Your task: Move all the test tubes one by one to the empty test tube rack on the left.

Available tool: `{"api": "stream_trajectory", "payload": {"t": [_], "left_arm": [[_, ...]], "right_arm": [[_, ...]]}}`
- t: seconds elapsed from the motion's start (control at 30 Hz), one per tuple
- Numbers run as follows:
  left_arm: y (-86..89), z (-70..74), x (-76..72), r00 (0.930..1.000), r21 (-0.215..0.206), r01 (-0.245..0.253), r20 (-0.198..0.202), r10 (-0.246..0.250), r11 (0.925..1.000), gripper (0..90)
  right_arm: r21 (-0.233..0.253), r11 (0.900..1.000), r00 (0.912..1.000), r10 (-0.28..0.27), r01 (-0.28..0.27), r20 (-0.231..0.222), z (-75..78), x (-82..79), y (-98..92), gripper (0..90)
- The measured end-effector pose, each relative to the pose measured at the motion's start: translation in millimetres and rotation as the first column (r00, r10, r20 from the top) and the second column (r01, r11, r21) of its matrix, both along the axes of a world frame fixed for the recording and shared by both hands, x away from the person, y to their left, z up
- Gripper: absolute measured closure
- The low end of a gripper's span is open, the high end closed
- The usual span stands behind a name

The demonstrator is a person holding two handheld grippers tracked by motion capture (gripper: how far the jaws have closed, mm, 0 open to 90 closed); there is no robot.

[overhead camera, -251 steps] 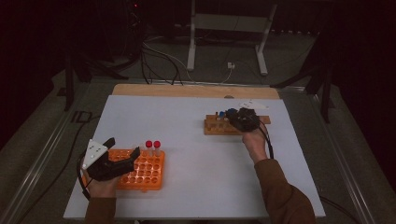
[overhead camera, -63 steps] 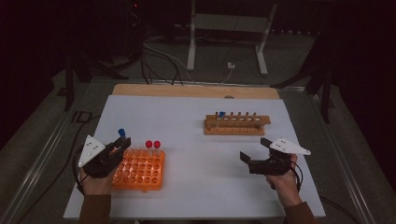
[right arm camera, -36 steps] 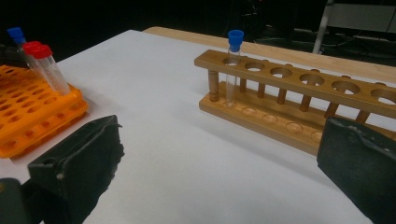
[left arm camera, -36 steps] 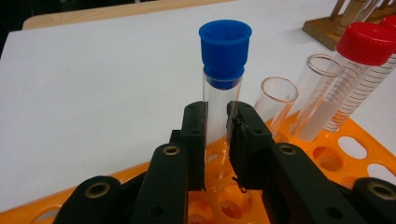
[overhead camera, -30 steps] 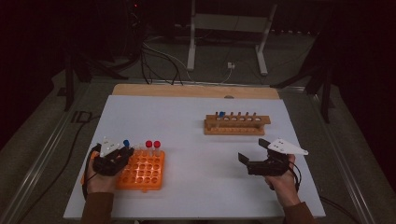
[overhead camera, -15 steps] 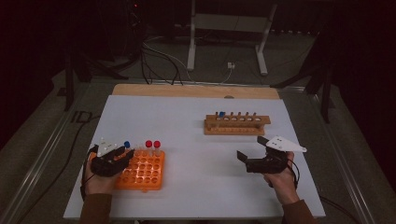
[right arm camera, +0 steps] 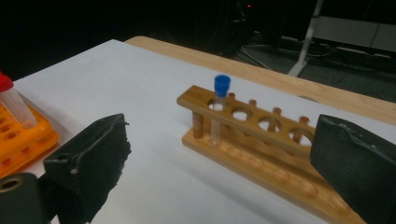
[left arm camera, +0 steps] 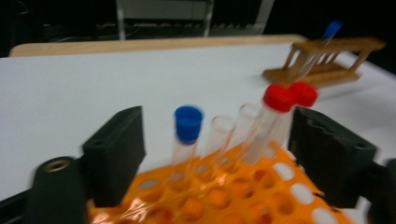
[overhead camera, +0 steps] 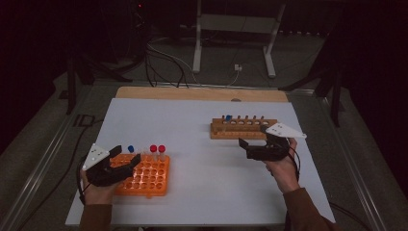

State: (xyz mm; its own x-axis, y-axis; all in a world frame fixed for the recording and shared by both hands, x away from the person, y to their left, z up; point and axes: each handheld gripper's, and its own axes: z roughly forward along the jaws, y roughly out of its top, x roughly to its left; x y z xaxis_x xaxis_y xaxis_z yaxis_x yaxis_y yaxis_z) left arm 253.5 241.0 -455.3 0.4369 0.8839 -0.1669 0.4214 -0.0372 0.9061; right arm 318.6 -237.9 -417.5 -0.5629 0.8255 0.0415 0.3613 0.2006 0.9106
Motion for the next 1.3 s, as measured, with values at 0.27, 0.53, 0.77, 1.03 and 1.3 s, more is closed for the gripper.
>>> {"api": "stream_trajectory", "payload": {"t": [0.27, 0.53, 0.77, 1.03, 1.3], "left_arm": [[-7.2, 6.3, -4.5, 0.9993, -0.012, 0.014, 0.035, -0.014, 0.9998, 0.4], [-15.8, 8.7, -6.8, 0.9983, 0.019, 0.025, 0.052, -0.026, 0.9995, 0.4], [-16.7, 7.6, -6.3, 0.9986, 0.022, 0.026, 0.046, -0.027, 0.9994, 0.4], [-16.4, 7.3, -6.4, 0.9986, 0.02, 0.024, 0.046, -0.024, 0.9995, 0.4], [-17.7, 6.5, -6.3, 0.9988, 0.021, 0.025, 0.042, -0.026, 0.9995, 0.4]], "right_arm": [[-0.041, 0.999, 0.9995, -0.011, 0.009, -0.028, -3.7, 30.1, 22.4, 15.2], [-0.076, 0.997, 0.9972, -0.033, 0.028, -0.066, -19.8, 64.6, 42.7, 37.4], [-0.087, 0.995, 0.9937, -0.066, 0.058, -0.091, -33.4, 85.2, 56.4, 54.2], [-0.097, 0.992, 0.9894, -0.086, 0.075, -0.117, -41.8, 95.0, 62.7, 73.7], [-0.091, 0.993, 0.9931, -0.079, 0.07, -0.088, -37.5, 91.7, 63.5, 76.6]]}}
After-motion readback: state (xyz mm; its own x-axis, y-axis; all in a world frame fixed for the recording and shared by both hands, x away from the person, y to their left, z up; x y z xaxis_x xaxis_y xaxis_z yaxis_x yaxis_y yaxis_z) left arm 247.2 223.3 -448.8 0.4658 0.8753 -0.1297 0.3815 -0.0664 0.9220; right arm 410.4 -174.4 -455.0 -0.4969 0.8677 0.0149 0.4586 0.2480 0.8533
